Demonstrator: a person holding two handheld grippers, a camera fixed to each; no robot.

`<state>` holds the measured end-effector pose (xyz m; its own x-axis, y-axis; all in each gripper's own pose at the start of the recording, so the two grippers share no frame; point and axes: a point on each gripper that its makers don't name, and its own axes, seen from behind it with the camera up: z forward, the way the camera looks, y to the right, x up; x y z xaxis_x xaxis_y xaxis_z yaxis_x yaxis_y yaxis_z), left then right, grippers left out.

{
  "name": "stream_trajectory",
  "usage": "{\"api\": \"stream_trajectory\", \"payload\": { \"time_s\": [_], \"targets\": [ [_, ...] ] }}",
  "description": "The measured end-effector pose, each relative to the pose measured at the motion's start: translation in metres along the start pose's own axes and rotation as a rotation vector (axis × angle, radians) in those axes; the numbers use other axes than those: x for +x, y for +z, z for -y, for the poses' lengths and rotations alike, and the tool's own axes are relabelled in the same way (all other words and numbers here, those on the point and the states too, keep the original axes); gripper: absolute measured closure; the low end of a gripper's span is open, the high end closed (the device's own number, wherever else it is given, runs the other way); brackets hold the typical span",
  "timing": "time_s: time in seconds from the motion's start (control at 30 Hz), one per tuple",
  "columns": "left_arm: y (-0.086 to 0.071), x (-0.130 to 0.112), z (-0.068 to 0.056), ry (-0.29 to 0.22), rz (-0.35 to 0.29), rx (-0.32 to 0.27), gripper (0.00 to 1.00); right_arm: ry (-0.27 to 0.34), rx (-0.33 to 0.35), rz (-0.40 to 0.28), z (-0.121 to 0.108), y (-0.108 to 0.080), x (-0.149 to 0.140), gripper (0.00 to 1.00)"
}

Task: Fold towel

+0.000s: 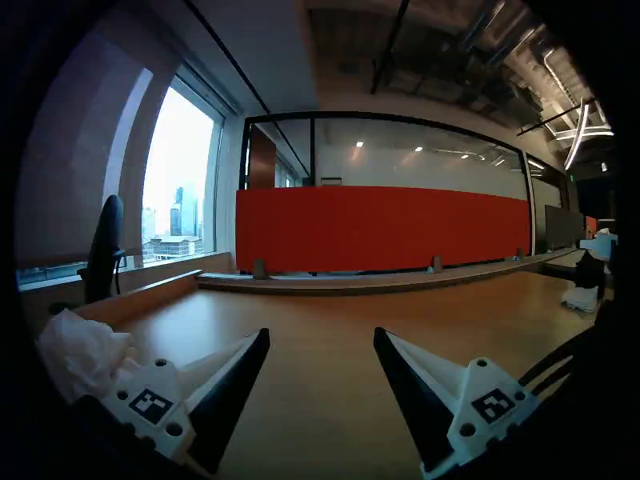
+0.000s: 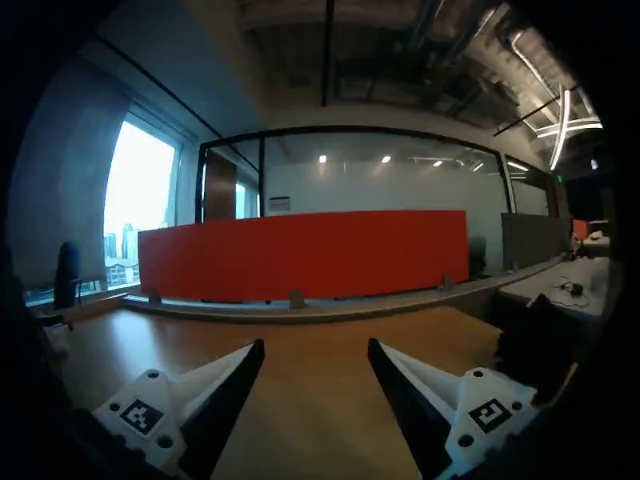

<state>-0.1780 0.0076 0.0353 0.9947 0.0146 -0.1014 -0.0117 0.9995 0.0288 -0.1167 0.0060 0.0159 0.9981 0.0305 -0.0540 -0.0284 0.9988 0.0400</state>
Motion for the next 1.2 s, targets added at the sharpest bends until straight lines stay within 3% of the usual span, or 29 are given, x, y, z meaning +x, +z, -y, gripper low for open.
{"api": "stream_trajectory", "payload": {
  "time_s": [0.5,1.2],
  "targets": [
    [0.001,-0.001,-0.001,0.000,0.000,0.000,0.03,0.001,0.005,0.016,-0.012,0.001,-0.042,0.01],
    [0.001,-0.002,0.000,0.000,0.000,0.000,0.03,-0.032,0.011,0.002,-0.010,0.001,-0.045,0.01]
  ]
}}
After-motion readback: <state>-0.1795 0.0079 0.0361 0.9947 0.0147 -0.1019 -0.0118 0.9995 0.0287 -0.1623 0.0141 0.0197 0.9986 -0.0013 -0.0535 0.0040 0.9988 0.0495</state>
